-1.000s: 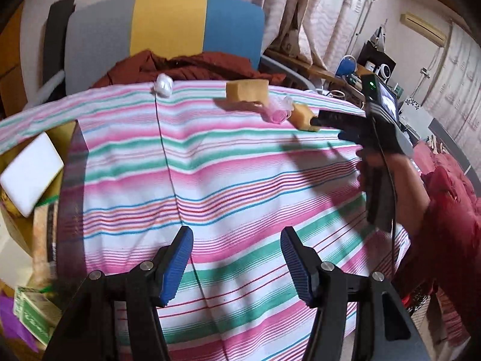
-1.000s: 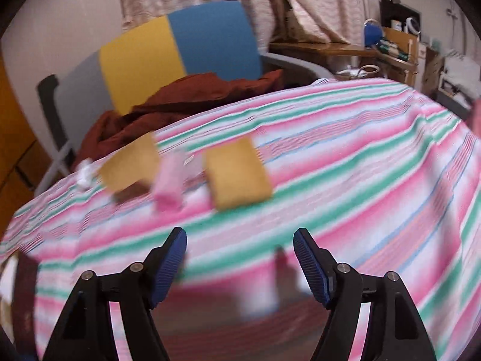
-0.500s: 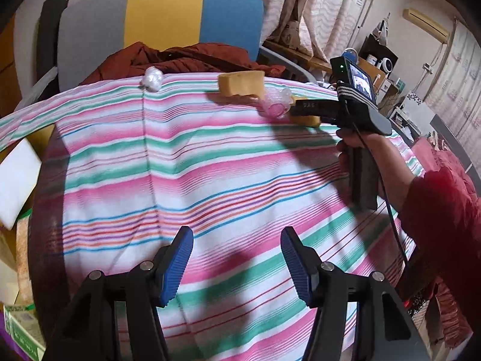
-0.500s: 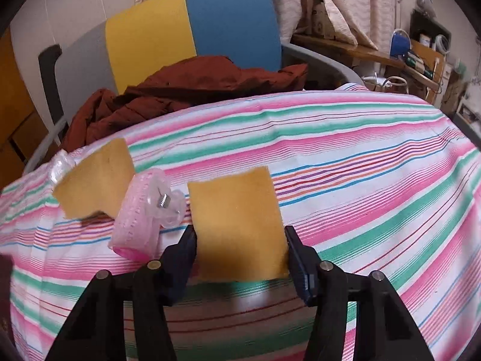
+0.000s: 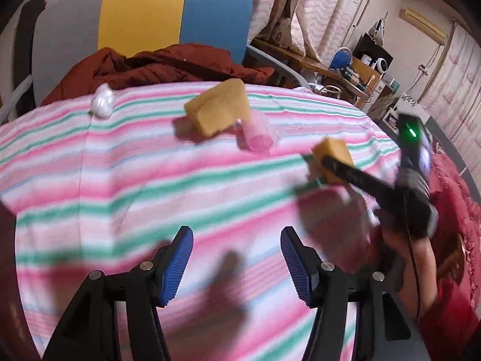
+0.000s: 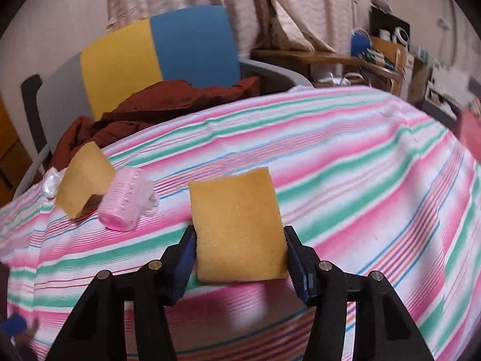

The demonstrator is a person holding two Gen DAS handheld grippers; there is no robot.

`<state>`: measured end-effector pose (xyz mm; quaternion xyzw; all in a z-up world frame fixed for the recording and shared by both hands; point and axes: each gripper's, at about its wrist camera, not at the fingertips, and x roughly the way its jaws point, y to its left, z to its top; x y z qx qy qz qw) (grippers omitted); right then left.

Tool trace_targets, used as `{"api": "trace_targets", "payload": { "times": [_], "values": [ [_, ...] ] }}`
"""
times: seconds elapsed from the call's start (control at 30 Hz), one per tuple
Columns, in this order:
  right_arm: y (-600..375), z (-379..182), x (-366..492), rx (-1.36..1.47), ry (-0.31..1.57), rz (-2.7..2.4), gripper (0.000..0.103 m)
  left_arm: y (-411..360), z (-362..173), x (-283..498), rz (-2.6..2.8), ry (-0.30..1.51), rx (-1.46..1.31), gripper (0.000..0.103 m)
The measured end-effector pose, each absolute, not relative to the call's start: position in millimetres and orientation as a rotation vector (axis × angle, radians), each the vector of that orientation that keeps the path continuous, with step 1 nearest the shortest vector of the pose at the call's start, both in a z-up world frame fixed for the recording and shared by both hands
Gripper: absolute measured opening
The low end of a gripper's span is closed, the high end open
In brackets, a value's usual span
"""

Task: Organize objects
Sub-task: 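Grasp a yellow foam sponge with the right tool, then grasp the other yellow sponge with the left tool while the right tool holds its sponge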

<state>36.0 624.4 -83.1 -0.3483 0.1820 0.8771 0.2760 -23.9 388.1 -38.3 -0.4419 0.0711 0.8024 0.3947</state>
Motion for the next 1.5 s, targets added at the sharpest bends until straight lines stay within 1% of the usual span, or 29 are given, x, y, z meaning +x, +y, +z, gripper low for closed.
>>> {"api": "trace_targets", "payload": {
  "times": [0.23, 0.3, 0.4, 0.47, 0.53, 0.6, 0.67, 0.7, 0.73, 0.8, 0.9, 1.0, 1.07, 1.1, 1.13, 1.17, 1.2, 1.23, 1.27, 1.33, 1.4, 1.43, 1.5],
  "values": [
    [628.8, -91.4, 35.5, -0.95, 0.538, 2.358, 0.057, 427.4, -11.8, -63.0, 2.143, 0.284, -0.935, 0.063],
    [629.4, -92.1, 34.8, -0.944, 0.543, 2.36, 0.057, 439.6, -4.6, -72.2, 2.138, 0.334, -0.857, 0.072],
    [630.3, -92.9, 34.6, -0.936, 0.551, 2.364, 0.057, 466.6, 3.7, -87.1, 2.145, 0.46, -0.784, 0.073],
    [629.8, -92.7, 35.6, -0.932, 0.551, 2.365, 0.057, 484.7, 9.9, -96.2, 2.145, 0.491, -0.764, 0.074],
    [629.6, -92.7, 35.2, -0.933, 0.545, 2.363, 0.057, 504.7, 11.6, -105.7, 2.139, 0.509, -0.775, 0.08],
    [628.7, -93.0, 34.9, -0.933, 0.537, 2.361, 0.057, 524.0, 1.5, -116.2, 2.114, 0.548, -0.834, 0.08],
    [629.3, -93.2, 35.4, -0.93, 0.543, 2.363, 0.058, 533.9, -21.0, -126.7, 2.124, 0.66, -0.912, 0.08],
    [629.7, -93.2, 36.0, -0.927, 0.548, 2.365, 0.058, 531.5, -27.8, -129.2, 2.131, 0.682, -0.932, 0.08],
    [629.8, -93.5, 36.7, -0.924, 0.553, 2.367, 0.058, 525.6, -34.5, -131.9, 2.129, 0.677, -0.954, 0.08],
    [630.6, -93.5, 37.5, -0.918, 0.562, 2.37, 0.058, 504.3, -45.8, -135.4, 2.113, 0.597, -1.001, 0.08],
    [630.9, -93.5, 38.0, -0.913, 0.569, 2.372, 0.058, 469.9, -50.8, -123.1, 2.125, 0.505, -0.939, 0.08],
    [631.3, -93.3, 38.3, -0.91, 0.575, 2.374, 0.058, 453.4, -53.9, -100.5, 2.131, 0.545, -0.851, 0.08],
    [631.0, -93.3, 38.0, -0.912, 0.571, 2.372, 0.058, 447.9, -63.8, -88.0, 2.152, 0.626, -0.821, 0.08],
    [630.9, -93.3, 37.7, -0.913, 0.567, 2.371, 0.058, 447.5, -71.6, -88.4, 2.152, 0.669, -0.851, 0.079],
    [630.6, -93.1, 37.4, -0.915, 0.562, 2.37, 0.058, 443.7, -73.8, -90.5, 2.138, 0.63, -0.877, 0.077],
    [630.1, -93.2, 36.6, -0.92, 0.561, 2.373, 0.06, 435.3, -70.1, -98.2, 2.123, 0.514, -0.929, 0.074],
    [630.4, -93.2, 35.8, -0.928, 0.568, 2.383, 0.063, 429.4, -70.5, -103.3, 2.124, 0.456, -0.971, 0.074],
    [630.4, -92.5, 36.1, -0.925, 0.582, 2.405, 0.069, 425.0, -70.7, -106.3, 2.129, 0.414, -0.984, 0.074],
    [631.0, -91.1, 38.2, -0.915, 0.594, 2.423, 0.074, 422.7, -69.4, -106.3, 2.135, 0.399, -0.978, 0.074],
    [630.6, -85.2, 44.3, -0.866, 0.603, 2.44, 0.075, 421.9, -70.3, -104.9, 2.136, 0.403, -0.973, 0.073],
    [622.7, -70.8, 55.7, -0.763, 0.557, 2.454, 0.077, 422.4, -71.0, -101.2, 2.146, 0.423, -0.961, 0.073],
    [616.6, -64.7, 59.0, -0.734, 0.526, 2.472, 0.08, 423.3, -71.8, -100.1, 2.149, 0.436, -0.956, 0.074],
    [594.7, -50.3, 62.0, -0.7, 0.448, 2.548, 0.081, 424.6, -71.8, -98.1, 2.154, 0.448, -0.948, 0.074]
  ]
}}
